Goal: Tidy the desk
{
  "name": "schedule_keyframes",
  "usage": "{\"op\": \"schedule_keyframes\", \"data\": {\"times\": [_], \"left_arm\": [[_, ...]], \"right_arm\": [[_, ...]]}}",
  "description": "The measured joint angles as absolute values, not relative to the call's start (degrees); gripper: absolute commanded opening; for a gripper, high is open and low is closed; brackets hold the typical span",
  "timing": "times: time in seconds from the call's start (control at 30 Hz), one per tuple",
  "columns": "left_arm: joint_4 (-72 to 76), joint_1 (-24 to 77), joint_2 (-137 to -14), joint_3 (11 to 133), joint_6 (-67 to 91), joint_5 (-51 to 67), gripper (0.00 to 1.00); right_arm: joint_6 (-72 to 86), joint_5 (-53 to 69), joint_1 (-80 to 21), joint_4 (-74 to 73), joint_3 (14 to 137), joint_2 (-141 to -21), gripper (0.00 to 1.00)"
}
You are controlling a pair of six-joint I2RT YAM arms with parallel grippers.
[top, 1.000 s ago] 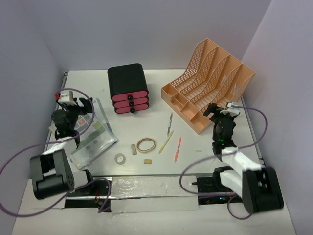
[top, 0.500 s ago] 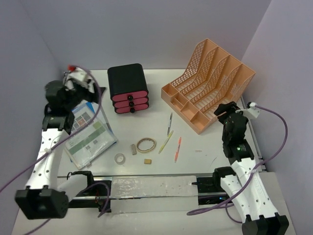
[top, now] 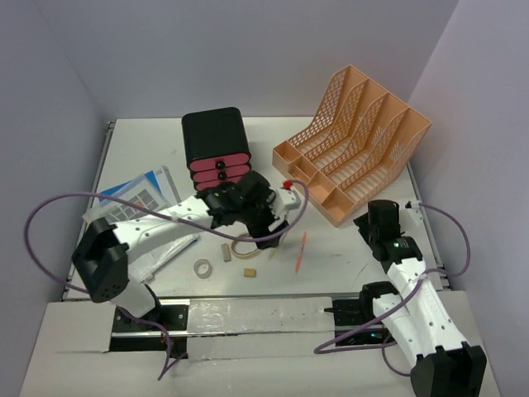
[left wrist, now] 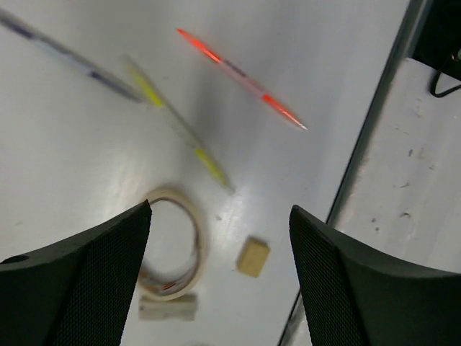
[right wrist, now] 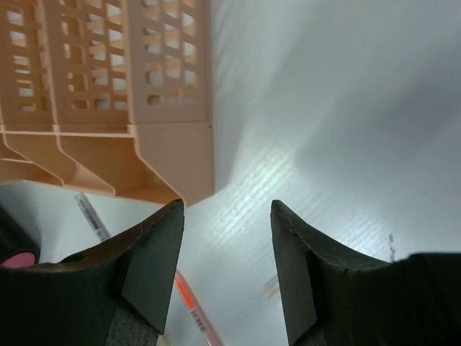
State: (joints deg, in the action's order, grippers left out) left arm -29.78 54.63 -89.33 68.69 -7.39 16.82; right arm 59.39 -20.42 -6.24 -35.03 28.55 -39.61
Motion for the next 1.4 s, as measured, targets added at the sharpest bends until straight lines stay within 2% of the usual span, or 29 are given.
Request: {"op": "schedule_keyframes", "data": {"times": [0.2,0.5,0.83,0.97,1.2,1.4], "left_arm": [[-26.75,62.35,-100.14,72.98,2.24,12.15,0.78],[-21.53,64.9,-111.98,77.76,11.23,4.23,0.8],[-18.23,68.53,-116.42,79.37,13.34,-1.92,0.68],[-17.75,68.42,-116.86,79.5,13.45,-2.97,0.58],[-15.37,68.4,-118.54,80.57,13.28,-4.36,0.34],[-13.37,68.4,-119.26,80.78,13.2,-4.85,0.19]], "right_arm": [[64.1,-20.27,-6.24,-36.64,25.22,-36.0,0.58],[63.24,-18.74,-6.24,-35.53,22.79,-36.9,0.57],[61.37,-19.71,-6.5,-35.31,22.79,-34.62,0.57],[60.6,-20.24,-6.5,-35.31,22.77,-33.52,0.57],[59.25,-20.51,-6.5,-35.38,22.2,-31.81,0.56],[57.92,-20.55,-6.5,-35.41,22.17,-30.87,0.56]]}}
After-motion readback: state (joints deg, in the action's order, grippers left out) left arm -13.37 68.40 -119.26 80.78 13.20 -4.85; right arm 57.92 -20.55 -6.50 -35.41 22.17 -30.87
